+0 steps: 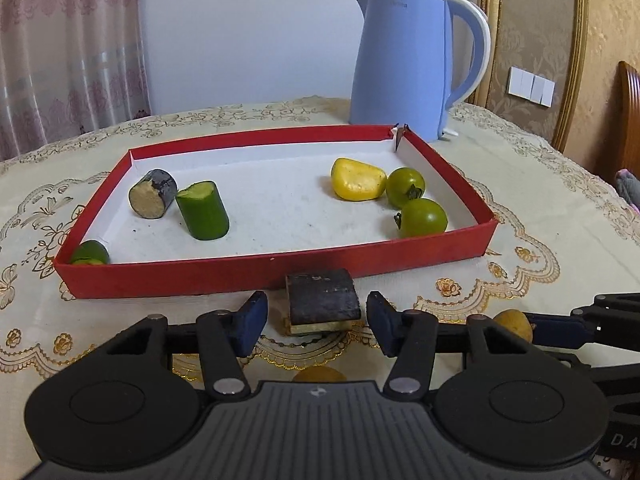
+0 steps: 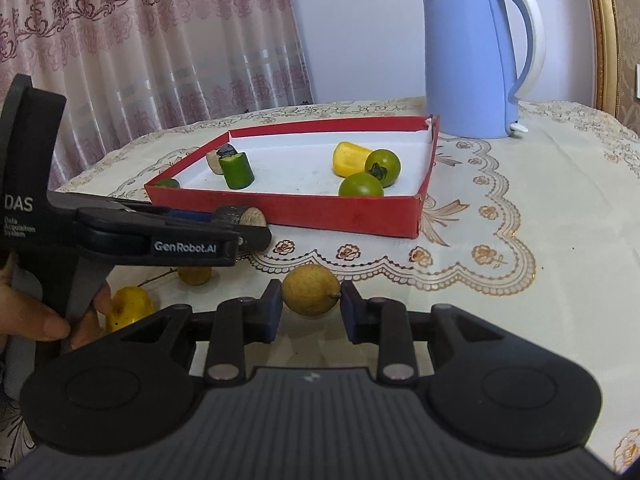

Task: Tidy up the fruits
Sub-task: 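Grasp another dark-skinned chunk with the left tool while the right tool grasps a brown longan, then carry the dark chunk with the left tool over the red tray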

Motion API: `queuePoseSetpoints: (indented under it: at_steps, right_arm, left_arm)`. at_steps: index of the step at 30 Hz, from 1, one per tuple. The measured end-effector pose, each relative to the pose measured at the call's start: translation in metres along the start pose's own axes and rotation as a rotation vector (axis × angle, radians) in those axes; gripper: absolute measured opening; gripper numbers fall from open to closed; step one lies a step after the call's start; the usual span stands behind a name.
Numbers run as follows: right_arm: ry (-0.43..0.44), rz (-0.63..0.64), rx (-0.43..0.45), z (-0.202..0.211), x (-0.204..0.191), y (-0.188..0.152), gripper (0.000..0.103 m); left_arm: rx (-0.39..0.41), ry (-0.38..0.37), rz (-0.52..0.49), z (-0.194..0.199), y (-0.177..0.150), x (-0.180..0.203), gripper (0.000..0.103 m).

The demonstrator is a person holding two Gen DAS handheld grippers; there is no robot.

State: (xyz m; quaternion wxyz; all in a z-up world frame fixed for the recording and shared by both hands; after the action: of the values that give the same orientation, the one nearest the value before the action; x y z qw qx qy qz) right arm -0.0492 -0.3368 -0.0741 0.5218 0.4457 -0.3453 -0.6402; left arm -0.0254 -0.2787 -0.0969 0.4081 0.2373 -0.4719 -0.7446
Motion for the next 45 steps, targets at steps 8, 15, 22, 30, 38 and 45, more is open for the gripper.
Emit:
queuePoseSetpoints:
  at_steps: [8,15,22,30,38,45]
  right_arm:
    - [-0.005,0.003,-0.001,0.0,-0.001,-0.001,0.029]
    - [-0.011,0.01,-0.008,-0.002,-0.001,-0.001,0.029]
    - [-0.015,0.027,-0.01,-0.002,-0.003,-0.002,0.029]
    - [-0.027,0.043,-0.026,-0.004,-0.005,-0.004,0.029]
    - [-0.025,0.042,-0.036,-0.006,-0.004,-0.006,0.029]
    - [-0.027,0.047,-0.038,-0.006,-0.004,-0.007,0.029]
  left_arm:
    - [-0.012,-0.002,-0.035,-0.006,0.0,0.004,0.037]
    - [0.028,-0.032,-0.025,0.012,0.009,-0.002,0.035]
    - [0.135,-0.012,-0.053,0.029,0.051,-0.029,0.035]
    - [0.165,0.114,-0.022,-0.032,0.107,-0.082,0.035]
    - [0.087,0.128,0.04,-0.095,0.099,-0.1,0.035]
    - [0.064,0.137,0.043,-0.107,0.082,-0.104,0.035]
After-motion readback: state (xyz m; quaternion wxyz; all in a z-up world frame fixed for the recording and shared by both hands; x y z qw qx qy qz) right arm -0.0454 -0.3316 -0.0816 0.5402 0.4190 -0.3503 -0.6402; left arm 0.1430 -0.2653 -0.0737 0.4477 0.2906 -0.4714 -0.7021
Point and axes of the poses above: each gripper's, at about its wrist camera, not at the fingertips, and z roughly against the way its jaws point, x to its right, y to its top, the point moved 7 cm from there along -z, roughly the way its jaws point, and after that the axes turned 11 degrees about x, right-handed, at the moved point
